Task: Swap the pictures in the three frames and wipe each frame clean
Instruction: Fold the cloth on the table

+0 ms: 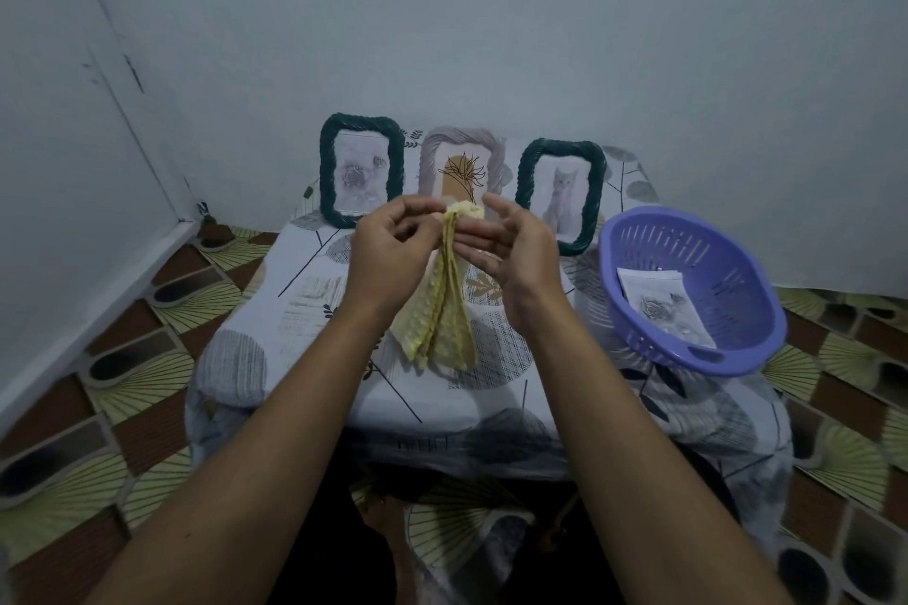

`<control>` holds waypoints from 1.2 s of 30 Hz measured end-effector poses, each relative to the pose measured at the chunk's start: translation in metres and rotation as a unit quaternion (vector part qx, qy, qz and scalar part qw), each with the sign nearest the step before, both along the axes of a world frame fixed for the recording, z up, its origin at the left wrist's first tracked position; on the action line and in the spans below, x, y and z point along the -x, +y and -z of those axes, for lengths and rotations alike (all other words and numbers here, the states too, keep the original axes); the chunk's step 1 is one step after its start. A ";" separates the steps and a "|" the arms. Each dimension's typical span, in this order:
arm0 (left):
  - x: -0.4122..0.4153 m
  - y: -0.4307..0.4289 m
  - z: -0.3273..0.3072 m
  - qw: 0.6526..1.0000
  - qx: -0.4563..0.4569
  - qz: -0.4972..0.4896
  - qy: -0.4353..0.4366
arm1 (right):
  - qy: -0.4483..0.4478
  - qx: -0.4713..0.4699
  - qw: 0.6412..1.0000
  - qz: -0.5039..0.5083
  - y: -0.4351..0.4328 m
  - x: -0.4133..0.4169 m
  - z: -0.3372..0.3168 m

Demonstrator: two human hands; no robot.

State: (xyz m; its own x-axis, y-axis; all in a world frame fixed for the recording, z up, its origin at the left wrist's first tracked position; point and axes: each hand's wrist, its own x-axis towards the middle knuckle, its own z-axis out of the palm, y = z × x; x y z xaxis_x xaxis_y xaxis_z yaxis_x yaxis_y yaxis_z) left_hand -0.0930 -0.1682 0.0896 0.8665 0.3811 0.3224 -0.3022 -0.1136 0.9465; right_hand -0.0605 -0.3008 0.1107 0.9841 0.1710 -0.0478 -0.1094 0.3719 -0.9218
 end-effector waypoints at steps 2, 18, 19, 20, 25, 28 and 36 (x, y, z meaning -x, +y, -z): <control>0.000 0.002 0.000 1.000 0.000 0.016 -0.005 | -0.004 -0.012 1.000 -0.007 -0.003 0.001 -0.002; -0.004 0.020 -0.007 0.999 0.032 -0.018 -0.023 | -0.264 0.424 0.866 0.024 -0.012 -0.010 0.022; -0.003 0.021 -0.007 0.999 0.029 -0.018 -0.028 | -0.265 0.438 0.858 0.025 -0.012 -0.010 0.022; -0.003 0.023 -0.007 0.999 0.023 -0.019 -0.035 | -0.275 0.445 0.852 0.028 -0.013 -0.010 0.023; -0.002 0.030 -0.003 0.999 0.014 -0.029 -0.030 | -0.348 0.451 0.820 0.055 -0.020 -0.012 0.030; -0.003 0.037 0.001 0.999 0.030 -0.035 0.000 | -0.345 0.491 0.796 0.075 -0.023 -0.014 0.034; 0.002 0.039 0.004 0.999 -0.004 0.008 -0.034 | -0.293 0.315 0.900 0.070 -0.028 -0.017 0.016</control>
